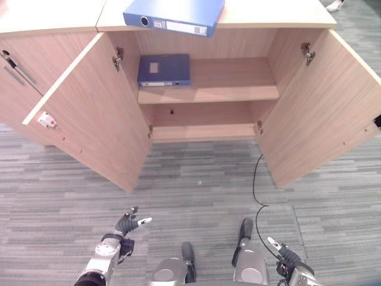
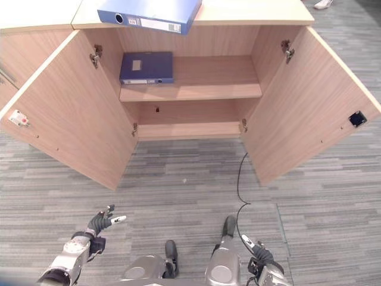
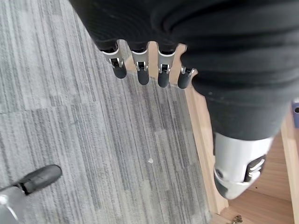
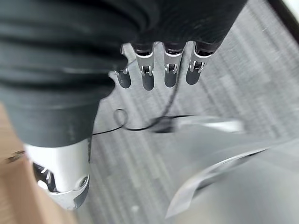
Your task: Put the empty folder in the office cabinet
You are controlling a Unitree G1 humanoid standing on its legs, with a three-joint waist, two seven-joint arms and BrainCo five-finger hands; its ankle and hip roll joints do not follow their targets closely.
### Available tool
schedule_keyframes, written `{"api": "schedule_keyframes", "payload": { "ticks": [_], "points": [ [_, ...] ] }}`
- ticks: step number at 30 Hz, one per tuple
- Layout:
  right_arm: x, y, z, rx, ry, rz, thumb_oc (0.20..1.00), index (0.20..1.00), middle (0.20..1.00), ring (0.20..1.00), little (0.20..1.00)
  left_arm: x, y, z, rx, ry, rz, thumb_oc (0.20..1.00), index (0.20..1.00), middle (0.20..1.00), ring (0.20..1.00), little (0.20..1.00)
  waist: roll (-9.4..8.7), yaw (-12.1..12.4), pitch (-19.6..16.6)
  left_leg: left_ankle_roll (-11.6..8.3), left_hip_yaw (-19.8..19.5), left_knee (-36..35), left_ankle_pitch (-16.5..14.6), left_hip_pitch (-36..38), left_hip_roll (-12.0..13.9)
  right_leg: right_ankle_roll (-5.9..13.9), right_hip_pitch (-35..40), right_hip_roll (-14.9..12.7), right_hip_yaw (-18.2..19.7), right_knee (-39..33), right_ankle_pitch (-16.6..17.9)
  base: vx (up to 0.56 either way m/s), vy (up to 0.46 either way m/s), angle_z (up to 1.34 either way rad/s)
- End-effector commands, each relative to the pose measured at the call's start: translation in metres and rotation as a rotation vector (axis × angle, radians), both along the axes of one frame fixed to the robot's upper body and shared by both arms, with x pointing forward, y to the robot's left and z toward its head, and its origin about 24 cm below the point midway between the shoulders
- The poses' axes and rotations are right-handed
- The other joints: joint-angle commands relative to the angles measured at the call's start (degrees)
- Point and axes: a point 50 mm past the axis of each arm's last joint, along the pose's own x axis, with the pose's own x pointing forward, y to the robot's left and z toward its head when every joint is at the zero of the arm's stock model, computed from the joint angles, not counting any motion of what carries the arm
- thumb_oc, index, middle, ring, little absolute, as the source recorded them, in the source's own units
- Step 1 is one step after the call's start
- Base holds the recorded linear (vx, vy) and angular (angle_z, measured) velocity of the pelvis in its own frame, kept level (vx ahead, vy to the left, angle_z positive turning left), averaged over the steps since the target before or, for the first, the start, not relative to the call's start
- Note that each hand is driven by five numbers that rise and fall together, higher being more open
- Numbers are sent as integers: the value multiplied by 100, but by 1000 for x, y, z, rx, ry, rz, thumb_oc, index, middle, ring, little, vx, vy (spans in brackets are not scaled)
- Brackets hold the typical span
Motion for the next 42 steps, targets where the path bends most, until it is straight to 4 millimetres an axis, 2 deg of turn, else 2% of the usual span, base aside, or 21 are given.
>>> {"api": "schedule_keyframes", "payload": {
  "ticks": [1,3,6,8,11,12,13,16,19,20,22,23,24,26,28,30,32,35,38,40,42],
  "points": [
    [-20,-19,1,-55,73,5,1000,1000,1000,1000,1000,11,-1,15,-8,-106,-21,1000,1000,1000,1000,1000,75,-125,107,-1106,-337,-148,-115,296,1061,-33,82,-34,-142,63,194,257,-100,-1],
    [-28,-27,2,-79,112,18,1000,1000,1000,1000,1000,5,-2,11,-18,-90,-22,1000,1000,1000,1000,1000,101,-144,9,-1171,-216,-148,-159,463,1091,-33,136,-44,-366,142,274,308,-130,-21],
    [-34,-33,3,-97,134,29,1000,1000,1000,1000,1000,-2,-3,7,-38,-71,-5,1000,1000,1000,1000,1000,178,-230,-95,-1303,-150,-144,-196,669,1303,-53,186,41,-484,355,223,321,-175,-22],
    [-32,-36,5,-111,132,50,1000,1000,1000,1000,1000,0,-4,7,-46,-74,8,1000,1000,1000,1000,1000,230,-279,-125,-1426,-130,190,-27,607,1475,-145,247,146,-613,441,80,253,-208,-5],
    [-21,-44,11,-139,101,55,1000,1000,1000,1000,1000,6,-6,7,-56,-82,27,1000,1000,1000,1000,1000,241,-260,-38,-1641,-230,1671,552,43,1723,-484,571,381,-820,393,-276,164,-215,-6],
    [-20,-44,11,-138,99,55,1000,1000,1000,1000,1000,6,-5,8,-56,-83,27,1000,1000,1000,1000,1000,223,-292,-55,-1635,-267,1671,582,-9,1700,-491,555,355,-850,383,-261,213,-252,8],
    [-11,-49,16,-154,67,48,1000,1000,1000,1000,1000,10,-6,9,-63,-90,38,1000,1000,1000,1000,1000,142,-216,48,-1650,-355,2502,913,-354,1722,-716,865,496,-902,232,-454,223,-241,12],
    [-2,-53,20,-164,46,57,1000,1000,1000,1000,1000,11,-5,8,-62,-90,57,1000,1000,1000,1000,1000,13,-151,123,-1598,-232,3020,999,-738,1782,-846,1172,632,-889,72,-678,254,-200,4],
    [2,-53,21,-162,27,49,1000,1000,1000,1000,1000,9,-5,5,-67,-75,76,1000,1000,1000,1000,1000,-3,-23,166,-1508,-247,2672,799,-1106,1705,-863,1358,833,-783,8,-878,202,-53,-16],
    [3,-53,21,-162,26,49,1000,1000,1000,1000,1000,9,-5,5,-67,-76,76,1000,1000,1000,1000,1000,-23,-29,154,-1493,-239,2642,829,-1114,1676,-861,1339,806,-786,8,-865,274,16,-10],
    [-4,-53,19,-164,46,49,1000,1000,1000,1000,1000,6,-6,1,-75,-57,87,1000,1000,1000,1000,1000,-13,97,158,-1411,-155,1800,682,-1282,1713,-810,1556,916,-730,17,-1027,265,56,-3],
    [-5,-53,19,-164,46,49,1000,1000,1000,1000,1000,5,-6,1,-75,-57,87,1000,1000,1000,1000,1000,-18,102,160,-1410,-146,1786,685,-1266,1707,-809,1560,910,-726,18,-1029,283,108,-6],
    [-8,-51,18,-160,56,51,1000,1000,1000,1000,1000,3,-6,-1,-75,-47,91,1000,1000,1000,1000,1000,-10,198,155,-1411,-135,1069,864,-1360,1756,-765,1719,978,-672,36,-1122,282,136,-15],
    [-9,-47,16,-157,55,57,1000,1000,1000,1000,1000,1,-6,-2,-75,-39,95,1000,1000,1000,1000,1000,51,332,139,-1460,-307,411,1322,-1532,1804,-722,1867,1112,-587,18,-1205,358,160,-18],
    [-8,-45,15,-154,49,57,1000,1000,1000,1000,1000,-1,-6,-4,-77,-30,100,1000,1000,1000,1000,1000,60,386,149,-1481,-353,48,1459,-1513,1821,-720,1969,1171,-550,23,-1282,283,93,-15],
    [-4,-38,14,-144,30,69,1000,1000,1000,1000,1000,-5,-5,-9,-74,-6,118,1000,1000,1000,1000,1000,19,557,150,-1522,-648,-564,1582,-1658,1904,-673,2209,1245,-329,86,-1511,405,173,-35],
    [-3,-36,13,-141,27,77,1000,1000,1000,1000,1000,-7,-3,-10,-72,0,124,1000,1000,1000,1000,1000,-6,595,155,-1557,-786,-639,1611,-1671,1966,-664,2279,1250,-224,148,-1611,230,119,-46],
    [3,-26,11,-119,8,109,1000,1000,1000,1000,1000,-19,4,-16,-58,44,154,1000,1000,1000,1000,1000,-102,685,0,-1625,-1117,-420,1693,-1598,2259,-596,2515,1275,75,307,-1837,359,233,-54],
    [-1,-23,9,-107,11,102,1000,1000,1000,1000,1000,-24,8,-18,-47,63,153,1000,1000,1000,1000,1000,-152,671,-98,-1676,-1061,-318,1735,-1587,2342,-549,2612,1242,83,346,-1910,221,178,-25],
    [2,-21,9,-102,-6,83,1000,1000,1000,1000,1000,-17,7,-14,-36,49,130,1000,1000,1000,1000,1000,-218,648,-163,-1680,-803,-290,1799,-1612,2325,-487,2580,1130,73,412,-1860,230,358,18],
    [6,-16,8,-77,-20,72,1000,1000,1000,1000,1000,-10,11,-8,-11,24,108,1000,1000,1000,1000,1000,-340,626,-286,-1533,-652,-232,1644,-1528,2122,-309,2411,866,138,639,-1620,238,431,7]
  ]
}}
